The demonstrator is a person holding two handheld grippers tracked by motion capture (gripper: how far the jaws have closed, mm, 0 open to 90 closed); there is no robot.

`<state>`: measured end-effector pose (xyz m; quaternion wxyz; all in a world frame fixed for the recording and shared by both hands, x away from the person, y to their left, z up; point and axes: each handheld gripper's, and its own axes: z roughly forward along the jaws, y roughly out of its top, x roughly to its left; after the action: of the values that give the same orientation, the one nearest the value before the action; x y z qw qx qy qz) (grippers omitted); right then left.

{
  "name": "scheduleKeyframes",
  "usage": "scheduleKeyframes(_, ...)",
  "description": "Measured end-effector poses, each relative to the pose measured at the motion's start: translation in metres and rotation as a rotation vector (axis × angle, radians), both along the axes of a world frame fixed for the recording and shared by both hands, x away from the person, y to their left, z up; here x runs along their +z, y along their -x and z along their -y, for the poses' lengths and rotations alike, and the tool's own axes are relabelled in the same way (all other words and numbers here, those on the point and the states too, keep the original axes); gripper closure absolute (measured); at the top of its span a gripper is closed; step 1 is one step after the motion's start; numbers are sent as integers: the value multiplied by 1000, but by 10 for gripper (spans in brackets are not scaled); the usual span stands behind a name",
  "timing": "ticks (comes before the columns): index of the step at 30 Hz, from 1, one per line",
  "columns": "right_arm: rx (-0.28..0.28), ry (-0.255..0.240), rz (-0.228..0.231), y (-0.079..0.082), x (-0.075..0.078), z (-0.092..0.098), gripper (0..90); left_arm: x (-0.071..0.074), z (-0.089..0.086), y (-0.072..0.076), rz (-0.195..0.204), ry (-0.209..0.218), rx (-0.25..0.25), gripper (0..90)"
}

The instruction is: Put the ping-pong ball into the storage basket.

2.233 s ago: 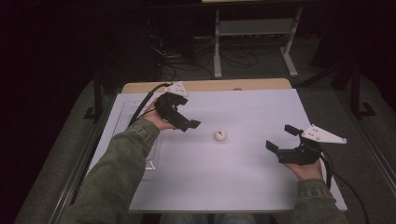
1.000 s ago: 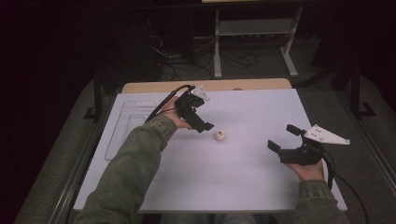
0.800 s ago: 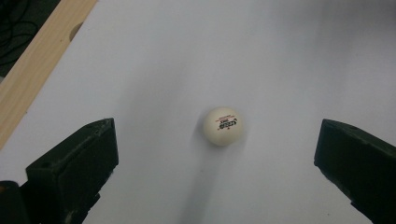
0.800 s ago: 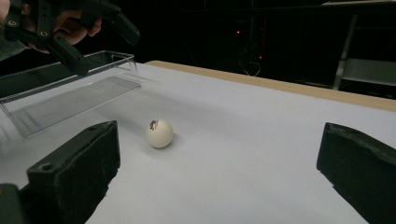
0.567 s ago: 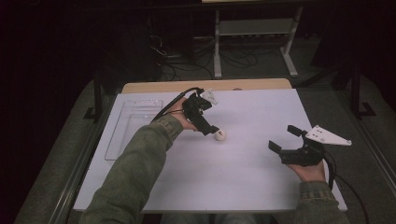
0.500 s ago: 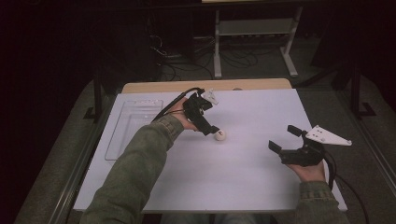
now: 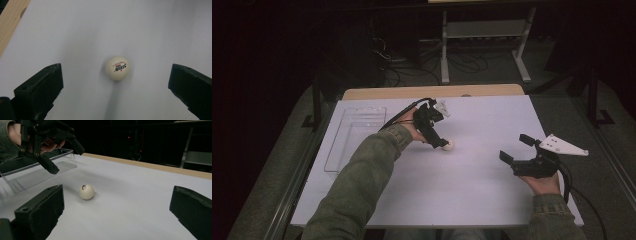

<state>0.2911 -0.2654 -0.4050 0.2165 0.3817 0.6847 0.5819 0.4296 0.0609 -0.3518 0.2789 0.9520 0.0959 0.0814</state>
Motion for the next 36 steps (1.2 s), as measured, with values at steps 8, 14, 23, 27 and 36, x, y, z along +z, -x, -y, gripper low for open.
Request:
scheduleKeyframes(8, 4, -2, 0, -1, 0, 0, 0, -5, 2, -2, -19, 0, -16, 0)
scheduleKeyframes(14, 7, -2, -5, -1, -1, -1, 0, -14, 6, -4, -30, -24, -34, 0)
scheduleKeyframes(23, 11, -7, -3, 0, 0, -1, 0, -24, 12, -5, -37, -53, -68, 0)
scheduleKeyframes(27, 13, -4, -3, 0, -1, -2, 0, -28, 13, -7, -40, -57, -62, 0)
scheduleKeyframes(36, 10, -10, 2, -1, 0, -1, 0, -36, 17, -10, -63, -64, -64, 0)
